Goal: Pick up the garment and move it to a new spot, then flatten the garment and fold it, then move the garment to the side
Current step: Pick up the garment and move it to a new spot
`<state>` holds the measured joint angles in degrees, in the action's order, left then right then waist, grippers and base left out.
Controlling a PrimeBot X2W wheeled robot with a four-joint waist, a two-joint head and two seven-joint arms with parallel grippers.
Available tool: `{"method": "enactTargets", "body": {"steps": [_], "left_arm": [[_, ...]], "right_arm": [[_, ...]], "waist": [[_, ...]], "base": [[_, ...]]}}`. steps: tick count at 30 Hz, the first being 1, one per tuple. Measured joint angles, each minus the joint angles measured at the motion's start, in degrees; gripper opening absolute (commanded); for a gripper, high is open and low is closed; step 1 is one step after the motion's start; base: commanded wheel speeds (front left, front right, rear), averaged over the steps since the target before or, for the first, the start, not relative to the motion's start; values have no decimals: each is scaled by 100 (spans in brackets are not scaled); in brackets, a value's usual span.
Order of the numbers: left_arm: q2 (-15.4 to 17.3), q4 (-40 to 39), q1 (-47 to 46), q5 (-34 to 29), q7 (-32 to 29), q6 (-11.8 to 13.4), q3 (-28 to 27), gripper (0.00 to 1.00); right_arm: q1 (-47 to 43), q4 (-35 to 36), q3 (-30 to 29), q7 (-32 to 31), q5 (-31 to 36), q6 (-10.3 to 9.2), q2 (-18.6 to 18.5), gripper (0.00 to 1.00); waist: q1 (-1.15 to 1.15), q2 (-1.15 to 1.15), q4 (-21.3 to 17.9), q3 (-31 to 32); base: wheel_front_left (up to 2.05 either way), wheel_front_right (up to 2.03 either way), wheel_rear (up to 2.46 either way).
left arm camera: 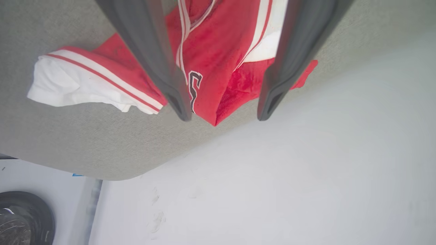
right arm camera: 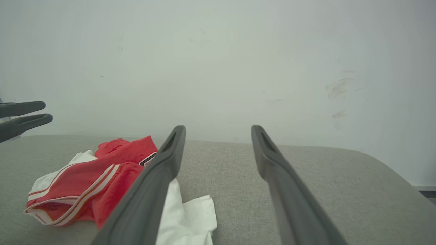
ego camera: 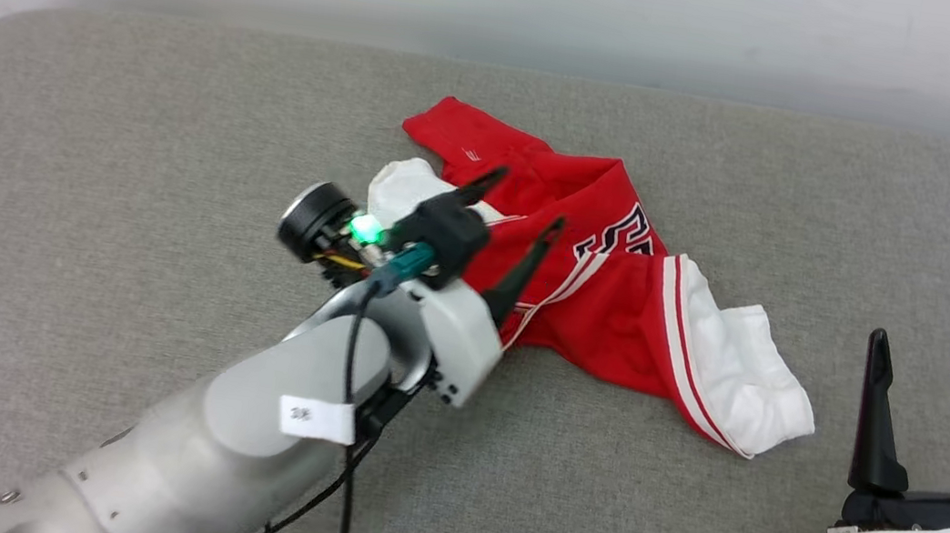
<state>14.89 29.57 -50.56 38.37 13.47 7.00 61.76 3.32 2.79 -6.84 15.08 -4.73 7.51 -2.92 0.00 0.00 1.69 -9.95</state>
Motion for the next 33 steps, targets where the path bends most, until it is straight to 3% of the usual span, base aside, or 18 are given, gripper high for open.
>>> {"method": "enactTargets", "body": {"steps": [6,10,17,24,33], "left_arm": [[436,-379,607,-148,142,669,-569,100],[680,-999,1180,-472,145,1061,-1229,100],[921,-1928,2442,-1120,153,1477,-2493,100],[731,-2482,3650,-1679,159,1457,-3646,100],[186,-2606,4659,-2357,159,1007,-4607,100]], "right_arm": [[-138,-77,-70,0,25,0,-2,100],[-222,-108,-78,0,25,0,-1,100],[-314,-138,-69,0,24,0,-2,100],[-360,-199,-80,0,-82,0,-1,100],[-486,-321,-74,0,-196,0,-1,100]], "waist": [[0,0,159,201],[0,0,243,336],[-1,0,322,502],[0,0,316,582],[0,0,251,734]], "base": [[0,0,0],[0,0,0],[0,0,0],[0,0,0],[0,0,0]]}}
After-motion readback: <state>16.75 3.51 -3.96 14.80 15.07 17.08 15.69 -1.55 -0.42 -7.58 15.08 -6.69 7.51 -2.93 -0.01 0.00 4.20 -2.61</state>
